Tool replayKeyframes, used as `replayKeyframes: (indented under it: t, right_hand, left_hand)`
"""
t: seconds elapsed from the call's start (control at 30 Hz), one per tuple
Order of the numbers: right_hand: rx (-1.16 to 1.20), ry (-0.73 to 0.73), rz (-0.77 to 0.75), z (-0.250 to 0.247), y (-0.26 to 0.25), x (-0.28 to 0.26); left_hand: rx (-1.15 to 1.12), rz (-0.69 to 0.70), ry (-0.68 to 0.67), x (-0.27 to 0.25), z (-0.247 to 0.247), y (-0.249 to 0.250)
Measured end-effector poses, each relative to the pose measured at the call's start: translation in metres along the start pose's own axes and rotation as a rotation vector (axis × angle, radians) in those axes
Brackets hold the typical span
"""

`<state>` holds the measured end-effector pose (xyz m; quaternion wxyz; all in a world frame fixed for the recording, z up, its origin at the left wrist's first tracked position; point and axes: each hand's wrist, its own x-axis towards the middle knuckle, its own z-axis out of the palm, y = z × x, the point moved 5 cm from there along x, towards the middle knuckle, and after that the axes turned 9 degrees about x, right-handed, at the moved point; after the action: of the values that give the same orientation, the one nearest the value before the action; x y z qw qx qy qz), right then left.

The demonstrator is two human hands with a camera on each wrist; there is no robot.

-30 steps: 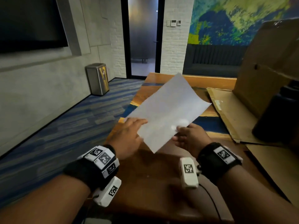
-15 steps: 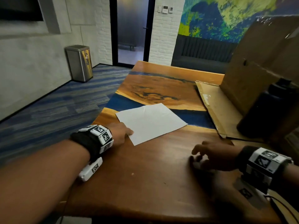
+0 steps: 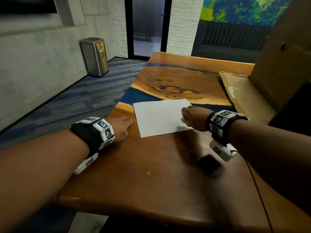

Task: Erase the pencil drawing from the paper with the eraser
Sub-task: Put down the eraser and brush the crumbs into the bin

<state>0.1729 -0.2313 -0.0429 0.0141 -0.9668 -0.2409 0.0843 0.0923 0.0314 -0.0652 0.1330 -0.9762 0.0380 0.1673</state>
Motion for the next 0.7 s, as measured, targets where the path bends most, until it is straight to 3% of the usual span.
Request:
replayKeyframes:
  t: [0.13,0.27,0.37,0.47,0.53,0.6,0.67,0.7]
  right_hand:
    - [-0.012,-0.062,0.017,0.015,0.008,0.0]
    - [0.052,0.024,0.13,0.001,0.039,-0.034]
    - [-0.04,-0.158,0.278,0.01,0.06,-0.076]
    - [-0.011,-0.291,0.316,0.033,0.03,-0.107]
    - [0.064,-0.344,0.216,0.049,-0.016,-0.118]
    - [0.122,-0.404,0.004,0.05,-0.067,-0.136]
    - [0.248,-0.429,-0.203,0.032,-0.096,-0.151]
    - [0.314,-0.376,-0.229,0.022,-0.093,-0.151]
  left_hand:
    - [-0.04,-0.053,-0.073,-0.015,0.012,-0.02]
    - [-0.087,-0.024,-0.114,-0.039,0.017,-0.023]
    - [-0.066,0.005,-0.15,-0.058,0.025,-0.009]
    - [-0.043,0.089,-0.19,-0.081,0.031,0.028]
    - [-0.059,0.253,-0.2,-0.1,0.028,0.055]
    - [-0.153,0.457,-0.197,-0.118,0.017,0.075]
    - [-0.287,0.532,-0.12,-0.126,0.005,0.079]
    - [-0.309,0.51,-0.053,-0.125,0.003,0.076]
